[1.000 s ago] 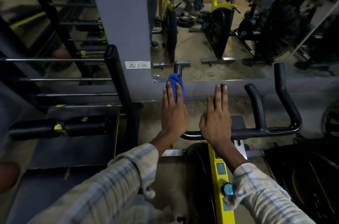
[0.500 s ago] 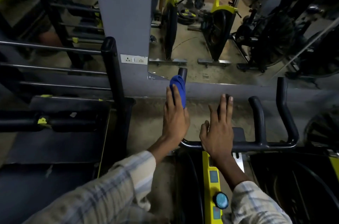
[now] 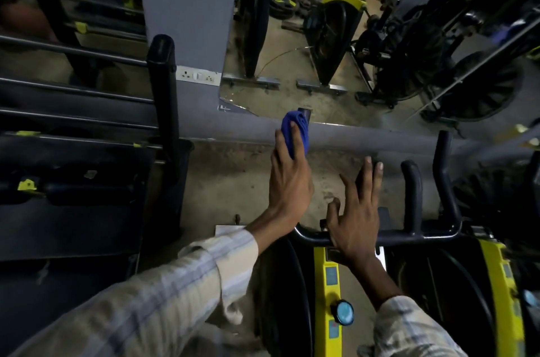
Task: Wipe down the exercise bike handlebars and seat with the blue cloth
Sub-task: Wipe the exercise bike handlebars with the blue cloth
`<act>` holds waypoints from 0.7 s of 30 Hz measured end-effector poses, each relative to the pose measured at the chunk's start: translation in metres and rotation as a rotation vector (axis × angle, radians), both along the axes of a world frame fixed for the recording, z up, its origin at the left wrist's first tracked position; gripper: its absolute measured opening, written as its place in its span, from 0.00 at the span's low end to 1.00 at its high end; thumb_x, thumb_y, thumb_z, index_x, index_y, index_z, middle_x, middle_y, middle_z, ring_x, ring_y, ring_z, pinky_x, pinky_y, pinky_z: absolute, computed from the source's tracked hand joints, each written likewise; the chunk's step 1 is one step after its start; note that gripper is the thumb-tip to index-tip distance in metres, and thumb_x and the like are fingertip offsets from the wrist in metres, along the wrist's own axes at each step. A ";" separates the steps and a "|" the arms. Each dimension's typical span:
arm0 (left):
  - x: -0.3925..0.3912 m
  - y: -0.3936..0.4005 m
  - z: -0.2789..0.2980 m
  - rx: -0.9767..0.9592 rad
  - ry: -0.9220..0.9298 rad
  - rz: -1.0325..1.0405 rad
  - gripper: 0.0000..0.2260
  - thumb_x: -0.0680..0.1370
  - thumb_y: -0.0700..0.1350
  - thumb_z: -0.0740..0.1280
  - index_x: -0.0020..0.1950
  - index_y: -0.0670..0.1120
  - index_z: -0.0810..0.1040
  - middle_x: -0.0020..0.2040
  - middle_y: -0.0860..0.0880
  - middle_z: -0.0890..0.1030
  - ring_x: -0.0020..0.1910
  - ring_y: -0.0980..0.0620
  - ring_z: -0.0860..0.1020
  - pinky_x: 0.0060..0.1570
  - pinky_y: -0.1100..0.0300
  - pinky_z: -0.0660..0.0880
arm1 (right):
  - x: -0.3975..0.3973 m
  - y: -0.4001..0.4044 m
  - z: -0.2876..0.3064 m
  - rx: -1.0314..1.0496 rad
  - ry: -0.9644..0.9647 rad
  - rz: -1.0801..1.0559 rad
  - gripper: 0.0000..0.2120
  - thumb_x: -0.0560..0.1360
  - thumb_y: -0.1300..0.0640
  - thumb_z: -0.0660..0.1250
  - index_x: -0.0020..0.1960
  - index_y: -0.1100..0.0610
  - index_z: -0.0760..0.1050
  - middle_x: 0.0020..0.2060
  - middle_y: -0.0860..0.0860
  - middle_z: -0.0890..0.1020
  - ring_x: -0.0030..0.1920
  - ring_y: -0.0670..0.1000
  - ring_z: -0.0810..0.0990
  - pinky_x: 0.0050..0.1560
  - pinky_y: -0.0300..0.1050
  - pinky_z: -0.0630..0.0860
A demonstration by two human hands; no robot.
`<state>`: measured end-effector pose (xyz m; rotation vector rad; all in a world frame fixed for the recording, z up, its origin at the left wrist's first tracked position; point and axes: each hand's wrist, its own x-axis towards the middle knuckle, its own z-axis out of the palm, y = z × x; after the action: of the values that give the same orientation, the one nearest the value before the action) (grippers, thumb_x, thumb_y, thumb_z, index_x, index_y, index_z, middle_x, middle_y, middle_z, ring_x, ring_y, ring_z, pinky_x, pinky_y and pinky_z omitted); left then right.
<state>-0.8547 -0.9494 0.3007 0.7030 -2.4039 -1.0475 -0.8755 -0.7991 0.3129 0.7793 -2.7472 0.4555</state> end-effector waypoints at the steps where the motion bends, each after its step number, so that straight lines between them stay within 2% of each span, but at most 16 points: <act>1: 0.008 0.004 -0.004 0.004 -0.011 -0.034 0.43 0.80 0.37 0.69 0.87 0.45 0.45 0.85 0.33 0.50 0.76 0.35 0.69 0.66 0.48 0.79 | 0.001 0.000 0.000 -0.001 0.002 0.001 0.26 0.74 0.64 0.70 0.72 0.60 0.75 0.86 0.56 0.48 0.86 0.58 0.42 0.80 0.50 0.57; 4: 0.012 0.008 -0.009 0.001 -0.028 -0.085 0.45 0.78 0.37 0.69 0.87 0.46 0.43 0.85 0.34 0.43 0.79 0.33 0.63 0.68 0.45 0.78 | 0.001 -0.002 0.002 -0.002 0.007 -0.010 0.26 0.73 0.62 0.68 0.71 0.60 0.75 0.86 0.55 0.48 0.86 0.59 0.42 0.79 0.54 0.62; 5: 0.005 0.004 -0.007 0.009 -0.015 -0.073 0.45 0.78 0.36 0.69 0.87 0.46 0.43 0.85 0.34 0.42 0.79 0.32 0.63 0.69 0.43 0.77 | 0.001 -0.004 0.003 0.010 0.000 -0.025 0.26 0.73 0.61 0.68 0.71 0.60 0.76 0.86 0.55 0.48 0.86 0.59 0.42 0.80 0.52 0.60; 8: -0.017 -0.013 0.005 0.052 0.023 -0.039 0.47 0.78 0.33 0.69 0.87 0.47 0.41 0.86 0.35 0.45 0.79 0.32 0.63 0.69 0.40 0.77 | 0.005 -0.007 0.005 0.030 0.009 -0.036 0.25 0.74 0.60 0.67 0.71 0.61 0.76 0.86 0.57 0.49 0.86 0.60 0.42 0.81 0.37 0.45; 12: -0.027 -0.022 0.012 0.059 0.054 -0.065 0.48 0.79 0.34 0.69 0.87 0.47 0.39 0.86 0.35 0.45 0.82 0.33 0.60 0.75 0.38 0.70 | 0.006 -0.009 0.006 0.033 0.019 -0.046 0.24 0.75 0.60 0.67 0.71 0.61 0.76 0.86 0.57 0.49 0.86 0.60 0.43 0.81 0.43 0.49; 15: -0.022 -0.019 0.008 0.043 0.071 -0.082 0.46 0.79 0.35 0.69 0.87 0.46 0.41 0.86 0.36 0.42 0.85 0.33 0.53 0.79 0.36 0.65 | 0.004 -0.012 0.005 0.045 0.028 -0.060 0.25 0.74 0.65 0.71 0.70 0.62 0.76 0.86 0.58 0.49 0.86 0.61 0.42 0.82 0.38 0.43; 18: 0.000 -0.007 0.000 0.010 0.093 -0.118 0.45 0.79 0.34 0.67 0.87 0.47 0.42 0.86 0.38 0.40 0.85 0.32 0.48 0.80 0.35 0.63 | 0.005 -0.010 0.002 0.027 0.027 -0.048 0.27 0.72 0.69 0.73 0.70 0.62 0.76 0.86 0.59 0.50 0.86 0.61 0.42 0.84 0.49 0.48; 21: 0.019 0.000 -0.008 -0.031 0.068 -0.180 0.44 0.77 0.32 0.65 0.87 0.46 0.45 0.86 0.39 0.39 0.85 0.33 0.42 0.81 0.34 0.59 | 0.003 -0.010 0.002 0.008 0.040 -0.024 0.25 0.72 0.65 0.69 0.70 0.62 0.77 0.86 0.59 0.51 0.86 0.63 0.43 0.84 0.56 0.51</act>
<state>-0.8362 -0.9492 0.2930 0.4389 -2.4542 -1.0829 -0.8729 -0.8091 0.3146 0.7479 -2.7200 0.4190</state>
